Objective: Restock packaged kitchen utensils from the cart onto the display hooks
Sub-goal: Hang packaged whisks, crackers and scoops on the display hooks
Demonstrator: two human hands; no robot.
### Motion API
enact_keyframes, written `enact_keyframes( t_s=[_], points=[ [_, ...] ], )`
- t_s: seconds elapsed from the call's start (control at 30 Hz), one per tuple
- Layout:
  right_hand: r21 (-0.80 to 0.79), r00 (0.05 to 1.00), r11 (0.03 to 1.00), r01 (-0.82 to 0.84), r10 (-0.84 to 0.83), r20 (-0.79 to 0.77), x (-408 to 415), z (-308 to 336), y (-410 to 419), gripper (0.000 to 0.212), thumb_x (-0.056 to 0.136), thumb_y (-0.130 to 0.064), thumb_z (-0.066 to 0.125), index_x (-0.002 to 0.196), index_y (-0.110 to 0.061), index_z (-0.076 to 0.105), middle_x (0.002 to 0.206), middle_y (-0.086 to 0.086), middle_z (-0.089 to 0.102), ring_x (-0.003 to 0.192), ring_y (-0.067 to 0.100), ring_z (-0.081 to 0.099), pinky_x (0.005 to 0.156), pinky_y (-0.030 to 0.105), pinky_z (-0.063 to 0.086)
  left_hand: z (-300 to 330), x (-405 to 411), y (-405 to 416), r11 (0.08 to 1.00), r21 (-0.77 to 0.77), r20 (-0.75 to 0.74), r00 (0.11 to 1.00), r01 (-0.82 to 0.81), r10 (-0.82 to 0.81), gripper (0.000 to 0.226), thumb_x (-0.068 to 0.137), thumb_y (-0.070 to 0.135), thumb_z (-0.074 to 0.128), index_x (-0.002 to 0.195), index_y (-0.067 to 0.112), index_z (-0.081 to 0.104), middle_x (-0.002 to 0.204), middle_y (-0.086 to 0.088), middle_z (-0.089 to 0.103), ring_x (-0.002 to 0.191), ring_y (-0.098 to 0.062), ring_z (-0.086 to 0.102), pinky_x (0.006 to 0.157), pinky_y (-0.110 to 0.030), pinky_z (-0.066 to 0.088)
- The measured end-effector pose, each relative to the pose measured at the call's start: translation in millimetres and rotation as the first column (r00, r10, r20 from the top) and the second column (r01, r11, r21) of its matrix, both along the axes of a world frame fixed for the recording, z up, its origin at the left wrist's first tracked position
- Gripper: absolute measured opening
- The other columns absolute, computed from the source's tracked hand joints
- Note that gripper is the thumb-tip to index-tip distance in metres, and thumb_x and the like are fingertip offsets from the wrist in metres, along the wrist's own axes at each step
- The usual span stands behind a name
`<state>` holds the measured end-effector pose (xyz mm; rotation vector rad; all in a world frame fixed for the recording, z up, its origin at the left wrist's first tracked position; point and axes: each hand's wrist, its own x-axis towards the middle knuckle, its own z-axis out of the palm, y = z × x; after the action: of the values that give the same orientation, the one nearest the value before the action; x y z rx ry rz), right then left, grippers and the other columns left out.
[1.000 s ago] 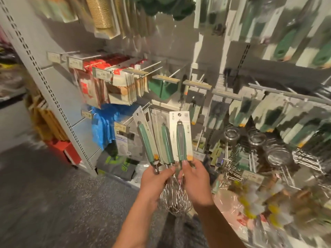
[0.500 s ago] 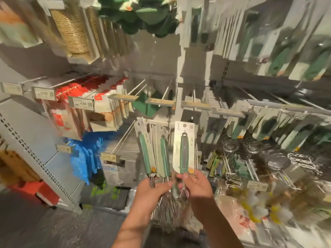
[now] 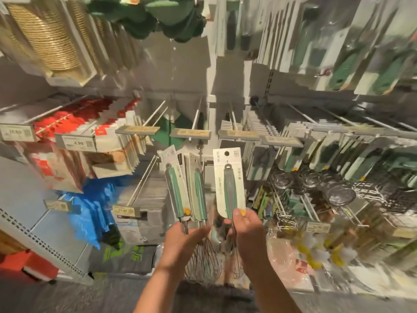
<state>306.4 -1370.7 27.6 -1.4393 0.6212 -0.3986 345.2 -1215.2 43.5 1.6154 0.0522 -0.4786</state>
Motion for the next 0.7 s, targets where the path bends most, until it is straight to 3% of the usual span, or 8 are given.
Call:
enact_keyframes(
  t_s=[0.07,0.13,0.23,0.3,0.4,0.43,0.53,0.7],
  points=[
    [-0.055,0.999,0.998,0.044,-0.045,-0.008,6.2,5.5,-8.3,0.028,0.106,-0.021,0.053,0.083,-0.011,0.062,0.066,0.002,0.064,0.05,0.003,0.058,0.052,0.016,0.048,-0.4,4.0,-2.9,1.0,0.009,-0.002,1.0,-0.019,0.019,0.087,0.053,0.055,0.093,0.113,0.003,0.058,0.108,-0.011,0.069,0.101,-0.024,0.068,0.093,-0.042,0.056],
    [-0.088,0.998,0.994,0.058,-0.061,-0.026,12.4,10.1,-12.5,0.032,0.105,-0.028,0.053,0.08,-0.01,0.063,0.066,0.005,0.066,0.053,0.013,0.061,0.054,0.023,0.05,-1.9,9.2,-5.6,0.998,0.043,0.006,0.999,-0.043,0.043,0.068,0.067,0.045,0.092,0.112,0.008,0.058,0.114,-0.013,0.069,0.104,-0.027,0.068,0.096,-0.045,0.055],
    [-0.211,0.994,0.975,0.068,-0.085,-0.073,14.6,3.1,-11.6,0.042,0.098,-0.041,0.053,0.079,-0.006,0.066,0.069,0.012,0.071,0.06,0.028,0.067,0.06,0.033,0.055,-6.4,16.7,-11.7,0.998,-0.012,0.014,0.998,-0.06,0.06,0.043,0.078,0.029,0.089,0.099,0.009,0.058,0.105,-0.008,0.07,0.095,-0.023,0.067,0.09,-0.04,0.055],
    [-0.197,0.99,0.978,0.066,-0.088,-0.106,15.8,-4.8,-12.4,0.04,0.102,-0.039,0.054,0.081,-0.007,0.068,0.069,0.009,0.072,0.064,0.029,0.07,0.066,0.039,0.058,-4.4,18.4,-15.5,0.996,-0.065,0.012,0.998,-0.06,0.061,0.045,0.073,0.034,0.09,0.089,0.01,0.056,0.091,-0.011,0.063,0.085,-0.021,0.059,0.084,-0.04,0.055],
    [-0.218,0.99,0.976,0.015,-0.045,-0.135,28.9,-2.5,-15.7,0.048,0.094,-0.043,0.051,0.08,0.0,0.065,0.063,0.013,0.065,0.055,0.026,0.062,0.061,0.043,0.057,-6.3,20.9,-18.9,0.997,-0.068,0.015,0.999,-0.044,0.045,0.061,0.057,0.052,0.097,0.075,0.017,0.05,0.076,-0.01,0.052,0.075,-0.019,0.048,0.076,-0.039,0.048],
    [-0.209,0.991,0.978,0.015,-0.043,-0.129,36.2,0.0,-17.5,0.048,0.092,-0.042,0.051,0.082,0.003,0.064,0.063,0.014,0.061,0.052,0.023,0.057,0.057,0.043,0.055,-11.1,23.1,-20.5,0.995,-0.077,0.03,0.998,-0.059,0.062,0.063,0.055,0.054,0.096,0.072,0.018,0.048,0.072,-0.008,0.05,0.073,-0.018,0.047,0.075,-0.038,0.044],
    [-0.148,0.994,0.988,0.034,-0.048,-0.094,55.2,4.7,-25.2,0.034,0.106,-0.021,0.053,0.093,0.008,0.063,0.066,0.014,0.056,0.043,0.008,0.048,0.038,0.022,0.041,-14.6,26.1,-23.2,0.992,-0.065,-0.001,0.994,-0.111,0.111,0.061,0.055,0.05,0.096,0.075,0.016,0.05,0.069,-0.003,0.055,0.071,-0.018,0.053,0.077,-0.039,0.047],
    [-0.024,0.995,1.0,-0.004,0.001,-0.097,89.9,-1.2,-42.7,0.032,0.109,-0.021,0.049,0.103,0.01,0.058,0.074,0.01,0.057,0.056,0.014,0.05,0.042,0.016,0.042,-20.3,31.4,-25.7,0.984,-0.125,0.007,0.991,-0.131,0.133,0.05,0.062,0.042,0.095,0.066,0.02,0.05,0.063,-0.001,0.051,0.063,-0.016,0.046,0.071,-0.033,0.042]
  ],
)
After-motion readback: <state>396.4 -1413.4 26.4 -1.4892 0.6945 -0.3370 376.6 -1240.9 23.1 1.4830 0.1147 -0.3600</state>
